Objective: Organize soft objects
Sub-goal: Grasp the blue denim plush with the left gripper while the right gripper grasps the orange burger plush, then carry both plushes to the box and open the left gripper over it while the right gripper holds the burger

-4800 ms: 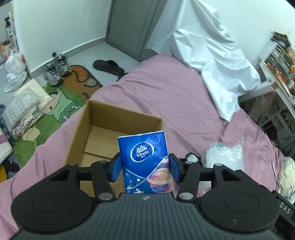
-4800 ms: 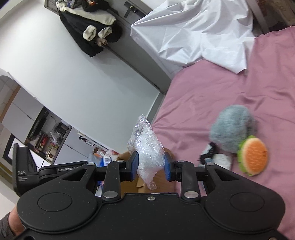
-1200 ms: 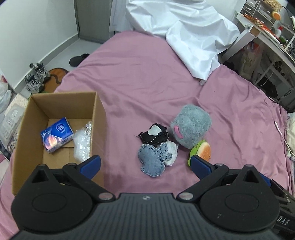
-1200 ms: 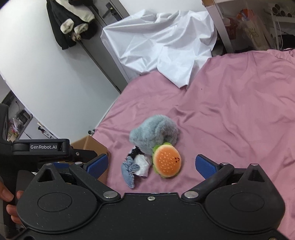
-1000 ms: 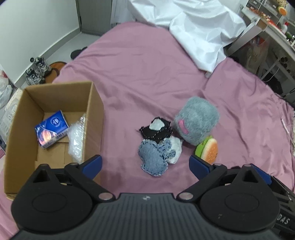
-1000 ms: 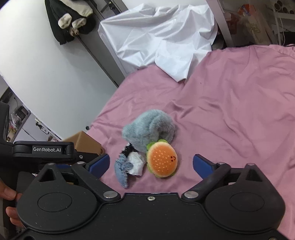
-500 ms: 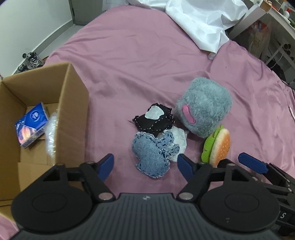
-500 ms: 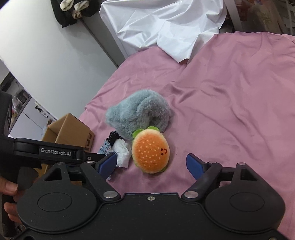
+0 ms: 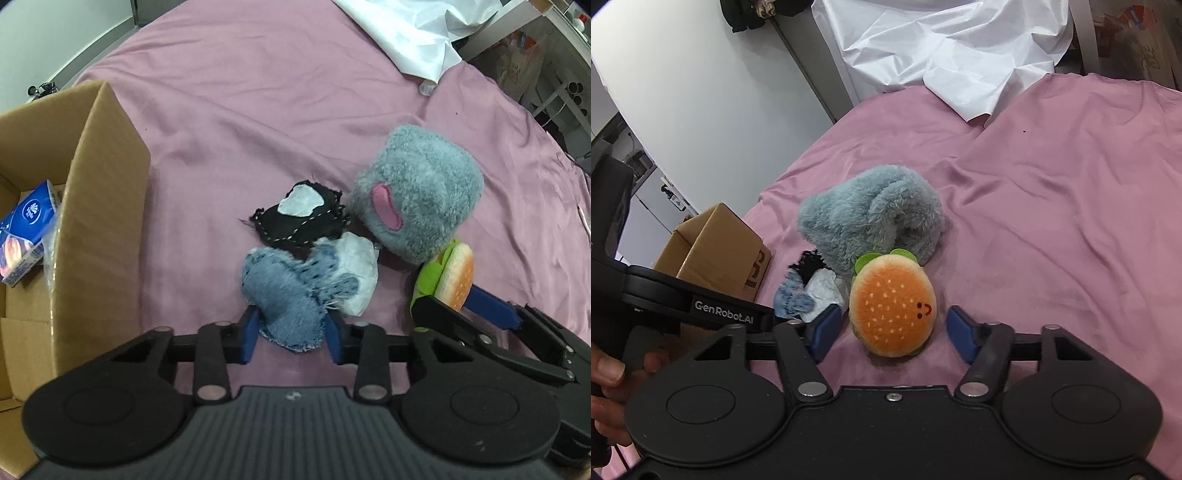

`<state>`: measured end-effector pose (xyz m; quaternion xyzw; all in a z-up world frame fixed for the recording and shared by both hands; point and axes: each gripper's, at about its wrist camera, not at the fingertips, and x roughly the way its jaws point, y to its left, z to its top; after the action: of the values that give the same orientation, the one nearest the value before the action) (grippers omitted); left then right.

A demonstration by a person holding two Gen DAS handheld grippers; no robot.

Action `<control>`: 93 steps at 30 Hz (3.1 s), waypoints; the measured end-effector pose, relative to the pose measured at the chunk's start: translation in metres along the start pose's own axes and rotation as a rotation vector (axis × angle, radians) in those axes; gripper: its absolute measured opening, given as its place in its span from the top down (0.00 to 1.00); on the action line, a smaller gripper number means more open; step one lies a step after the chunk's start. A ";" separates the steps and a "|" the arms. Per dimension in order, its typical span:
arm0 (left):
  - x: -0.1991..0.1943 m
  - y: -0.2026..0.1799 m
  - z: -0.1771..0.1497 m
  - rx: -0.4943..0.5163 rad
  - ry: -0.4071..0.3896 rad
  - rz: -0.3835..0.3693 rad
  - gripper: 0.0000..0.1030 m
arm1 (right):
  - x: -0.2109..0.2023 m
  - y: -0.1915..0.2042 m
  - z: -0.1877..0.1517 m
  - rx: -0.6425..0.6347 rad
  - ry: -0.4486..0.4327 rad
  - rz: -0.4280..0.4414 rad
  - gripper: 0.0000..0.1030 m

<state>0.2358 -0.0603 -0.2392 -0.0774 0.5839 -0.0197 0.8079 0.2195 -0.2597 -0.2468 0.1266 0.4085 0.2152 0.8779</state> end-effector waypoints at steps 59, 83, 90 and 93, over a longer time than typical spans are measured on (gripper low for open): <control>-0.154 0.134 -0.023 -0.188 -0.348 -0.132 0.76 | -0.055 0.142 0.019 -0.087 -0.233 -0.017 0.60; -0.129 0.189 -0.027 -0.268 -0.254 -0.074 0.72 | -0.019 0.189 0.022 -0.071 -0.206 0.065 0.60; -0.130 0.196 -0.026 -0.251 -0.253 -0.066 0.52 | -0.007 0.204 0.019 -0.069 -0.193 0.081 0.59; -0.133 0.200 -0.026 -0.259 -0.271 -0.061 0.47 | -0.002 0.209 0.018 -0.073 -0.181 0.082 0.59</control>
<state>0.1573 0.1510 -0.1513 -0.2002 0.4649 0.0420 0.8614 0.1749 -0.0784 -0.1506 0.1300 0.3140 0.2532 0.9058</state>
